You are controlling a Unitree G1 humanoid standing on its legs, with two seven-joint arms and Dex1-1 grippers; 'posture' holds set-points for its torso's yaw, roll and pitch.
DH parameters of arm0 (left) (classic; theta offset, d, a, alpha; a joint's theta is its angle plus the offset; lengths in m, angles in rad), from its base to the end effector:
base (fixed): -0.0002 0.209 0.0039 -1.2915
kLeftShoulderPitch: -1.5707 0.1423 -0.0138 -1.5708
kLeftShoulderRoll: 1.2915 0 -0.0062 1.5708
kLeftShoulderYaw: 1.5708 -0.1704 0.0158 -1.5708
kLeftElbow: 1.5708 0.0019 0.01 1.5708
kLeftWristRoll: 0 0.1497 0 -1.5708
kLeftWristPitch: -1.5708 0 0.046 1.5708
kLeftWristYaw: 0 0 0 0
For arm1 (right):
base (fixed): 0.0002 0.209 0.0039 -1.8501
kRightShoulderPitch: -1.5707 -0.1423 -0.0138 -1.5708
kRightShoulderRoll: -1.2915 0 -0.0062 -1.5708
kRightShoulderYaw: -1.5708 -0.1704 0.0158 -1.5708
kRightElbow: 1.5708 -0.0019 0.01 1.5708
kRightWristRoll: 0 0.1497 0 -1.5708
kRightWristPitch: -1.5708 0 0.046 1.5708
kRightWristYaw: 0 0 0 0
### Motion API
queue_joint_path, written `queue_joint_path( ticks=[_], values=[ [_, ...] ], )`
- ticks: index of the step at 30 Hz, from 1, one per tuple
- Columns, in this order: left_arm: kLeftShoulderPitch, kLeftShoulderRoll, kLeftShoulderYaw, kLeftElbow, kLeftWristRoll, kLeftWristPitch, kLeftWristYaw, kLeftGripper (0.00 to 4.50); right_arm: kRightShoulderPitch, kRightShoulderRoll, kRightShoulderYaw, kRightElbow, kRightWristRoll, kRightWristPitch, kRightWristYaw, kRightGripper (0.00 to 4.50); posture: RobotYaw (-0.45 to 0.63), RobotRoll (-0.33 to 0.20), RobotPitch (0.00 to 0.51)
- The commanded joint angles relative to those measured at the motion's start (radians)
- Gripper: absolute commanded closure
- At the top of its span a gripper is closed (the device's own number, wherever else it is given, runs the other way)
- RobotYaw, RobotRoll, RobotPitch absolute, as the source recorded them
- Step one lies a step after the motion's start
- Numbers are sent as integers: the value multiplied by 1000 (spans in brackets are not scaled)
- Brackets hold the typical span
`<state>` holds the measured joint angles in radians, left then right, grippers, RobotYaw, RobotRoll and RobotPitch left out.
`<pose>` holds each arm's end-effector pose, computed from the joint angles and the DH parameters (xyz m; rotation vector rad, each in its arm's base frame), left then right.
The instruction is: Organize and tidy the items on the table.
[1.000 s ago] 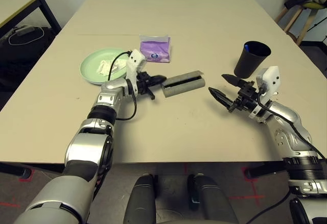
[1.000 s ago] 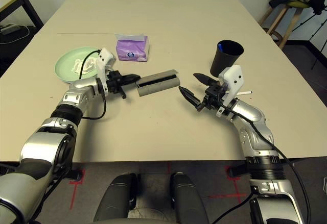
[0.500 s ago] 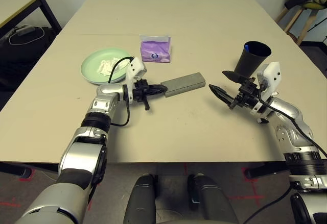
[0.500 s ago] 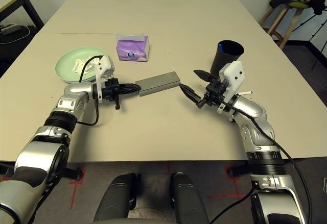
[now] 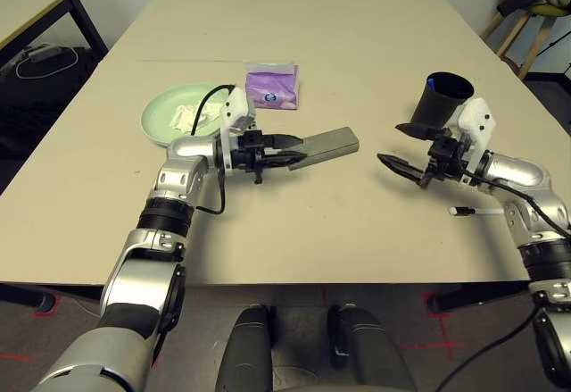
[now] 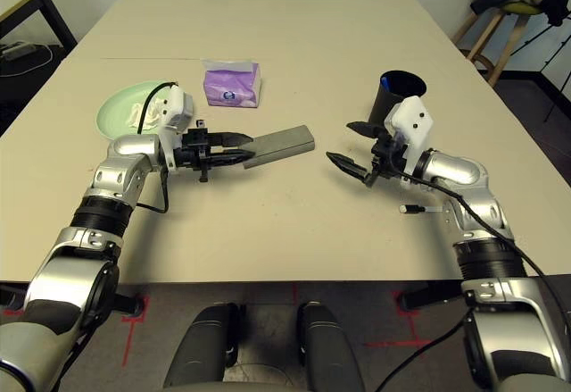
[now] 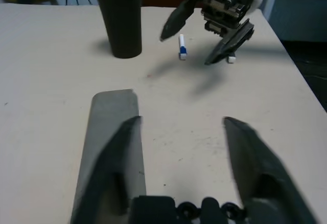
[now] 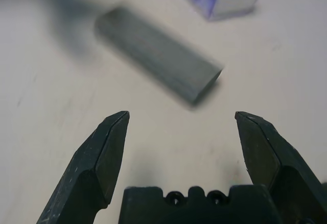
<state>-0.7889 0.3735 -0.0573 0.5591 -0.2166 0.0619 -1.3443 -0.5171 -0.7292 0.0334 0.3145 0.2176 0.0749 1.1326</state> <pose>0.3383 0.1838 0.1723 0.2559 -0.0204 -1.3744 0.2908 -0.2681 0.1769 -0.5083 0.1375 0.9895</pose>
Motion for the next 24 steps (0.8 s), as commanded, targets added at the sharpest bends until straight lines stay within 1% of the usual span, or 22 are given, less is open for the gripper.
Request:
queue_joint_path(
  ticks=[1,3,5,6,9,12,16,20,24],
  values=[
    [34,-3,-21,-33,-10,5,-1,39,20,-128,43,-30,-41,12,141,0,91,0,100],
    [45,-8,-28,-44,-8,6,0,39,20,-217,75,-40,-69,26,227,0,82,0,99],
    [49,-14,-31,-53,-8,16,9,39,11,-297,124,-27,-134,-11,298,0,73,0,98],
    [50,-17,-33,-56,-8,21,11,39,1,-333,155,-10,-187,-53,318,0,73,0,98],
    [52,-24,-39,-67,-8,28,17,39,-38,-387,225,51,-318,-170,332,0,70,0,99],
    [50,-27,-41,-71,-11,28,26,39,-87,-395,281,110,-418,-266,331,0,70,0,99],
    [50,-28,-42,-80,-16,29,34,39,-146,-363,327,171,-489,-328,337,0,79,0,103],
    [57,-20,-41,-93,-24,32,36,39,-191,-321,347,218,-527,-355,333,0,89,0,108],
    [68,-12,-40,-111,-29,39,41,39,-211,-296,352,235,-534,-364,344,0,98,0,110]
  ],
)
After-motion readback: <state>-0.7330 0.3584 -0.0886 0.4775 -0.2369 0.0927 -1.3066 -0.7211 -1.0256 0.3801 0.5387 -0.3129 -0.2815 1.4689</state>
